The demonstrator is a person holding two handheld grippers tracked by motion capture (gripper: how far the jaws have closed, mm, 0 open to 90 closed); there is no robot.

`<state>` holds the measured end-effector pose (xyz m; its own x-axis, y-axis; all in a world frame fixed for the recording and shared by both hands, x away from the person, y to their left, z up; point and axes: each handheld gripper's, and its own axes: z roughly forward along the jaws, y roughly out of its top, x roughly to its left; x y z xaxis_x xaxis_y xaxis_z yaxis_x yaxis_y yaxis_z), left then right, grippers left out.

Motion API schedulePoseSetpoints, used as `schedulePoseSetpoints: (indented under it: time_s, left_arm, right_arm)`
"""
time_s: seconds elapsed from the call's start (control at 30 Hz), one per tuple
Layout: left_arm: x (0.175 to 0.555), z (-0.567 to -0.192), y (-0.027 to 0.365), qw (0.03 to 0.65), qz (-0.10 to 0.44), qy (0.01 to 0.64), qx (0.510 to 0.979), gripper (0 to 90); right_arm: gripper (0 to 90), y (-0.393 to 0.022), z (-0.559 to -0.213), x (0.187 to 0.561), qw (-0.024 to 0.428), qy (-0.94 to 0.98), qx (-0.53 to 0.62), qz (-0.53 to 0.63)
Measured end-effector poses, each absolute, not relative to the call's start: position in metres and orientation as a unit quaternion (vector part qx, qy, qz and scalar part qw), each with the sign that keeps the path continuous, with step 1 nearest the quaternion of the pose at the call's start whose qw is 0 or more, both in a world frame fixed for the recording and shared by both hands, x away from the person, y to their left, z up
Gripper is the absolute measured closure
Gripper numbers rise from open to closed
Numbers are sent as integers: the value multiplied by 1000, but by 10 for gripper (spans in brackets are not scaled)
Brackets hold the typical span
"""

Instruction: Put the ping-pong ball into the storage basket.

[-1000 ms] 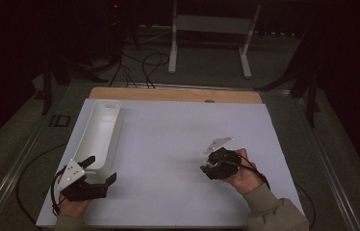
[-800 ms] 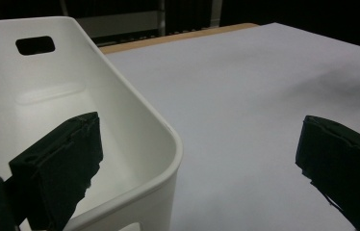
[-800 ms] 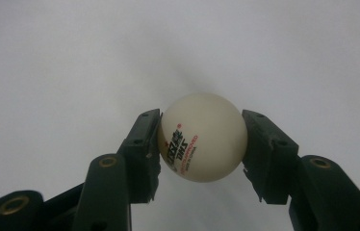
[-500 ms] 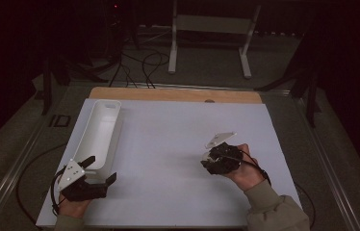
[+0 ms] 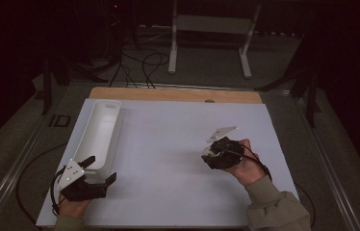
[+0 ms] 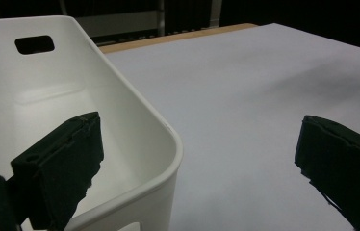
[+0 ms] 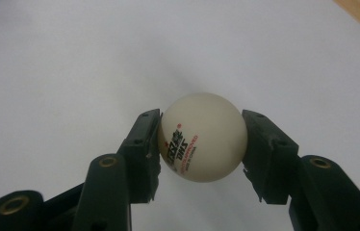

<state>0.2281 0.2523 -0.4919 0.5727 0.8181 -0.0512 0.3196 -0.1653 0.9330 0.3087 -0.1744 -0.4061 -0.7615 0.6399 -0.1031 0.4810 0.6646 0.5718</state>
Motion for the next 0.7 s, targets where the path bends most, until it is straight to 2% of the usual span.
schedulePoseSetpoints:
  time_s: [0.7]
  left_arm:
    - [228,-492,253,513,242,394,723,42]
  right_arm:
    - [499,-175,-396,322,160,894,318,271]
